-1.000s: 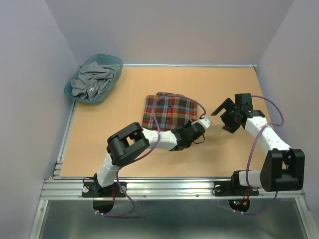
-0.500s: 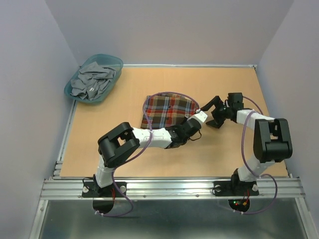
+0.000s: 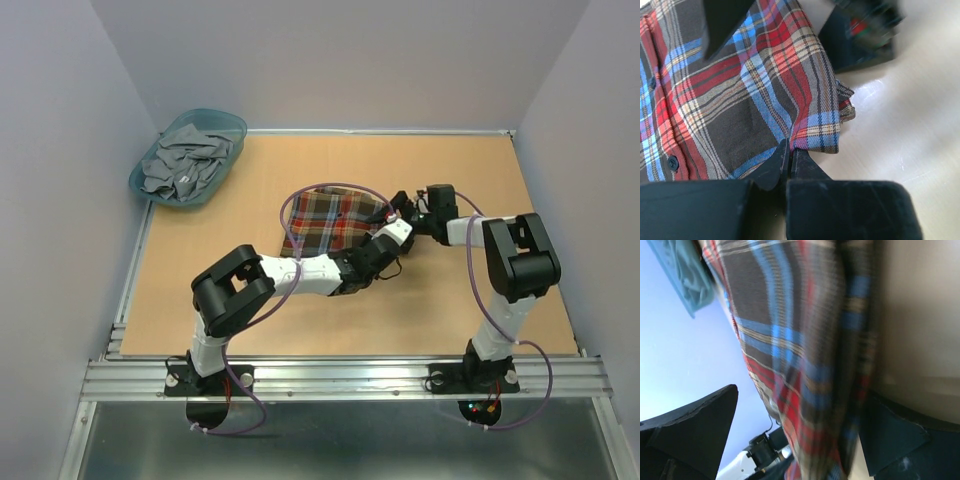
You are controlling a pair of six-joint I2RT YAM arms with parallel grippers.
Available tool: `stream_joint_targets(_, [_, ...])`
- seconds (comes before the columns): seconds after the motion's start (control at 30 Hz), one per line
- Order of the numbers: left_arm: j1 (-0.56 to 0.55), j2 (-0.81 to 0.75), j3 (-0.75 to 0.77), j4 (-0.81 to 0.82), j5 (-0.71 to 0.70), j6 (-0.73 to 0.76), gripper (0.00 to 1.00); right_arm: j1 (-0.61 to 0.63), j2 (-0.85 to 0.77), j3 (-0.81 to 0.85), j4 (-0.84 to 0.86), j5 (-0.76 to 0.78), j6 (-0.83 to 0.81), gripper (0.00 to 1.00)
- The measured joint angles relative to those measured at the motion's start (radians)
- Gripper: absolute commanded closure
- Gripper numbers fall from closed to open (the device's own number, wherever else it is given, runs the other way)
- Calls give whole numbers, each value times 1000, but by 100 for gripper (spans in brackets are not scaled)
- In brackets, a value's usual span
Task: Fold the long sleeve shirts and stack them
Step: Fold the shirt
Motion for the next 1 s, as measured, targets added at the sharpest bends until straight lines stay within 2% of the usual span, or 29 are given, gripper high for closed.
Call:
stream_joint_targets(0.1, [3,-16,0,-8,7,-16,100,43,45,29,52,-14,11,12])
stream_joint_targets(0.2, [3,-26,0,-16,20,-37,100,60,78,39,101,-26,19,25])
stream_joint_targets(0.23, [3,-28,0,-20,28,-48,100,61,88,39,119,-31,22,37])
stream_joint_targets(0.3, [5,-28,0,-26,41,-63,100,65,105,39,145,-42,20,53])
stream_joint_targets(0.33, [5,-28,0,-32,48,-72,96,65,110,39,152,-37,20,68])
stream_joint_targets(0.4, [6,-28,0,-37,54,-89,87,65,134,38,163,-33,4,81])
stream_joint_targets(0.43, [6,-28,0,-40,55,-95,79,65,142,38,162,-32,-2,88])
stream_joint_targets(0.5, [7,-37,0,-58,52,-119,70,66,150,37,161,-32,-14,94])
stream_joint_targets(0.53, [8,-46,-2,-66,47,-135,58,66,149,37,160,-32,-26,97])
stream_joint_targets(0.57, [11,-58,-6,-75,47,-148,54,66,149,37,161,-32,-39,99])
stream_joint_targets(0.6, [14,-74,-9,-87,45,-156,47,66,149,37,160,-32,-48,99])
stream_joint_targets(0.63, [20,-97,-15,-97,46,-175,37,66,149,37,159,-32,-65,99])
stream_joint_targets(0.7, [35,-151,-36,-108,51,-204,26,65,149,37,157,-32,-105,99])
stream_joint_targets(0.83, [119,-320,-98,-147,66,-255,11,64,147,61,98,-36,-193,99])
stream_joint_targets(1.0, [278,-536,-157,-201,64,-287,7,52,147,174,-104,-32,-369,99])
